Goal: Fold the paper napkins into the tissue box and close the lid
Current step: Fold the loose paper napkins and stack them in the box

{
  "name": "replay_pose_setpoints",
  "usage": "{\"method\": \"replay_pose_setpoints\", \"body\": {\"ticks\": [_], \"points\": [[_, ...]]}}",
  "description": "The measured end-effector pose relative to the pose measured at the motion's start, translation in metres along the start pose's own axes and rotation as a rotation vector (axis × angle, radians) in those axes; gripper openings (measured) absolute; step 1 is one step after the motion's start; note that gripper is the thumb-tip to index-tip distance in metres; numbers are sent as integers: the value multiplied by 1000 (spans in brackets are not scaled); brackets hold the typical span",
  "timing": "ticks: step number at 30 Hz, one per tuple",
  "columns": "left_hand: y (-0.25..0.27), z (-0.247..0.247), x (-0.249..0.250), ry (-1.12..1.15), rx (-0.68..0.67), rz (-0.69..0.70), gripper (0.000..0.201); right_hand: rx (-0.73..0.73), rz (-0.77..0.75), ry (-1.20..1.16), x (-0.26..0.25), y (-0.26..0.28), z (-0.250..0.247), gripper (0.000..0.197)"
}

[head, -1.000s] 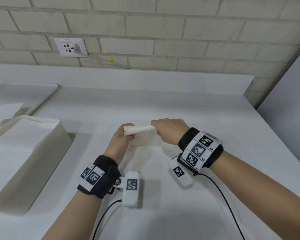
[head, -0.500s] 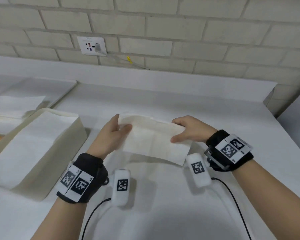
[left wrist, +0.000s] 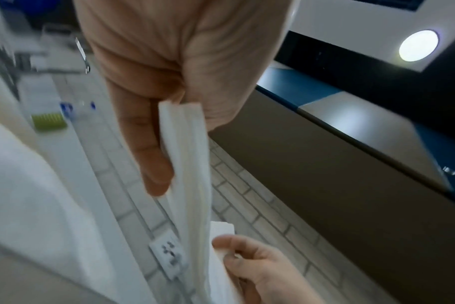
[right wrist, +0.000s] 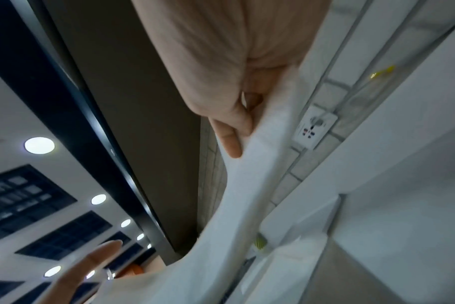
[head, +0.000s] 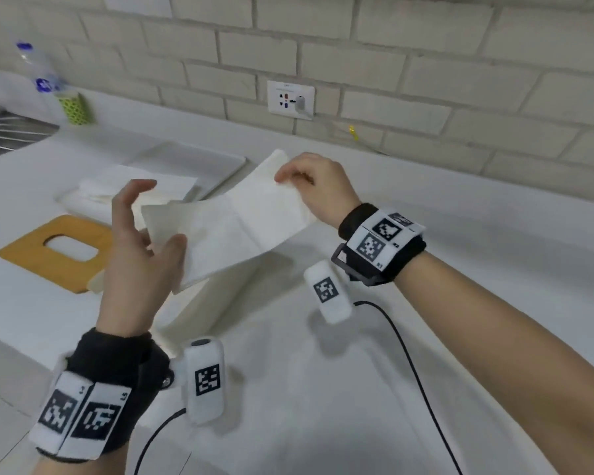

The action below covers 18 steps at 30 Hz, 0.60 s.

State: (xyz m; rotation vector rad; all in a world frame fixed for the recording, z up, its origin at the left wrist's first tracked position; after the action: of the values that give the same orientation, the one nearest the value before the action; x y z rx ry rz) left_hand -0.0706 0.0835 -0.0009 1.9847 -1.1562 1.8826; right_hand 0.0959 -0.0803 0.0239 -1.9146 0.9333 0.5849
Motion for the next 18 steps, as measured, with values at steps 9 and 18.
{"method": "replay_pose_setpoints", "body": {"ticks": [9, 18], "points": [[-10, -29, -55, -463, -118, -169, 35, -387, -123, 290, -1, -22, 111, 46], [-20, -23, -57, -1050, -348, 231, 15, -649, -275, 526, 13, -20, 153, 26]]}}
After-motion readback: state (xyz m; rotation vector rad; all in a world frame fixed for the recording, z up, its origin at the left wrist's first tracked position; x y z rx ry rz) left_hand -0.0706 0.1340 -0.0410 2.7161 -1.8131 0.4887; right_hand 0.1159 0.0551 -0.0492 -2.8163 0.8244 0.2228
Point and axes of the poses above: each hand's wrist, its own y-axis away from the middle knuckle, its own z-axis out of the palm, x = y × z, the point moved 2 cm from there along -y, towards the middle knuckle, and after that the axes turned 11 degrees about x, right-handed, at the moved point
